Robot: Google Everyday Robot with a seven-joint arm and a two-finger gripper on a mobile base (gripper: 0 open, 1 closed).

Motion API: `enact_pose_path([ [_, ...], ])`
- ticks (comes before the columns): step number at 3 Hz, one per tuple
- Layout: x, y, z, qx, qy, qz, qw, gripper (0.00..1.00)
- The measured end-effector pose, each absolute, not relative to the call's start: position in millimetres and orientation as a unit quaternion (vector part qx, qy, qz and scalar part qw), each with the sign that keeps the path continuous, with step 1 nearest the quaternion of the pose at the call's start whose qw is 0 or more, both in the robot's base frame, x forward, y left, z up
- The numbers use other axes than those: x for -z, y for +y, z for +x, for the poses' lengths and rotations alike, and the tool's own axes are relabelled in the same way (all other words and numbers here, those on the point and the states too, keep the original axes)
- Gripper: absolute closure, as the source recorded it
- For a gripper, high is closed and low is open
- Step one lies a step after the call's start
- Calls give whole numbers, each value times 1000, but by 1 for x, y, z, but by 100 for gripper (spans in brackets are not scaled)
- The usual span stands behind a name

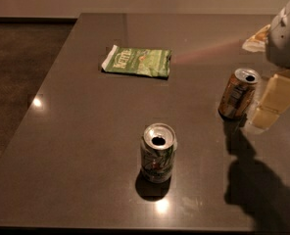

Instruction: Pick 7up can

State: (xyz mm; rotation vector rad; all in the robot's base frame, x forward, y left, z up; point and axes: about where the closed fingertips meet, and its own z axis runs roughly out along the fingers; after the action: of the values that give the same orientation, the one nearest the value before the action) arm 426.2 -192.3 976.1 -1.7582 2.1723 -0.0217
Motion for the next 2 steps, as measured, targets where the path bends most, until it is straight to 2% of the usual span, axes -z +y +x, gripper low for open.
enact_pose_path([
  [2,-962,-127,388,-71,720,-662,196,0],
])
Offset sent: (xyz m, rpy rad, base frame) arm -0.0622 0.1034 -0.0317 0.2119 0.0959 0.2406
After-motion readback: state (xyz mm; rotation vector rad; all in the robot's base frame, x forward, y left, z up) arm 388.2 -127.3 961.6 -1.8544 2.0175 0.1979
